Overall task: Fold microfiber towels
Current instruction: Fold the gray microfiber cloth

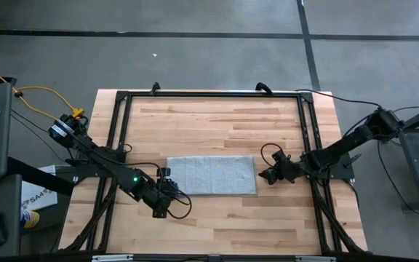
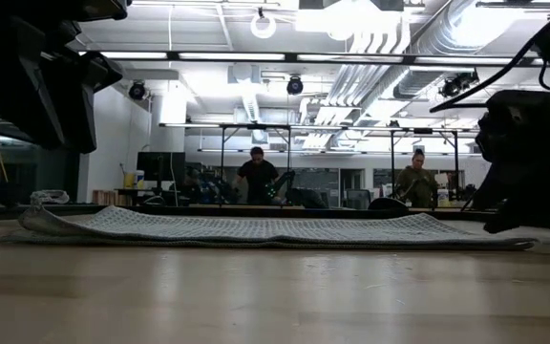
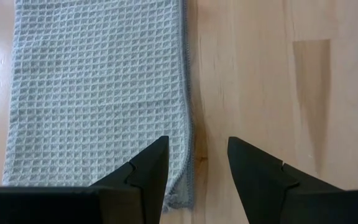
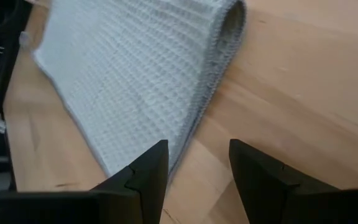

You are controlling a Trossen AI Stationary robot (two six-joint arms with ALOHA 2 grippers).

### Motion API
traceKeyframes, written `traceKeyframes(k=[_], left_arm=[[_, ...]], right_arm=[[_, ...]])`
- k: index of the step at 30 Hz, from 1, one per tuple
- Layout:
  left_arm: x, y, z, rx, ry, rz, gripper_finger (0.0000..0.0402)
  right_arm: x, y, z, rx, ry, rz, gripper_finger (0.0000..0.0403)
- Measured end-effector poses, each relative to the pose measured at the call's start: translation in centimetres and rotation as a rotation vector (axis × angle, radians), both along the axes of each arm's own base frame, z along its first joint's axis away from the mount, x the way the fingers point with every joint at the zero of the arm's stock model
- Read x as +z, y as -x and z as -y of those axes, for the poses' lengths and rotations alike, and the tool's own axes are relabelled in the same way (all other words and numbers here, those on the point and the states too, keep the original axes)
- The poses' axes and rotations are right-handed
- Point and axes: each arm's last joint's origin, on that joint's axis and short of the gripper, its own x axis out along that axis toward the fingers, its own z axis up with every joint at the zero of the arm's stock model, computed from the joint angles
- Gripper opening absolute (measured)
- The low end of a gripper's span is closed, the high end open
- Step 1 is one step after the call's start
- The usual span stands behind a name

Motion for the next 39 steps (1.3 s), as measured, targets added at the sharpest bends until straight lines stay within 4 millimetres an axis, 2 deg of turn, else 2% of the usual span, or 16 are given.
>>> traceKeyframes(k=[15, 30, 39], left_arm=[[0.0, 0.0, 0.0, 0.0, -0.001, 0.0, 0.0164], [0.1, -0.1, 0.1, 0.0, 0.009, 0.014, 0.0164], [0.1, -0.1, 0.1, 0.0, 0.009, 0.014, 0.0164]], right_arm=[[-1.0, -1.5, -0.5, -0.016, -0.017, 0.043, 0.0164], [-1.4, -1.5, -0.5, -0.058, -0.042, 0.025, 0.0164], [-1.2, -1.8, -0.7, -0.039, -0.066, -0.003, 0.0131]])
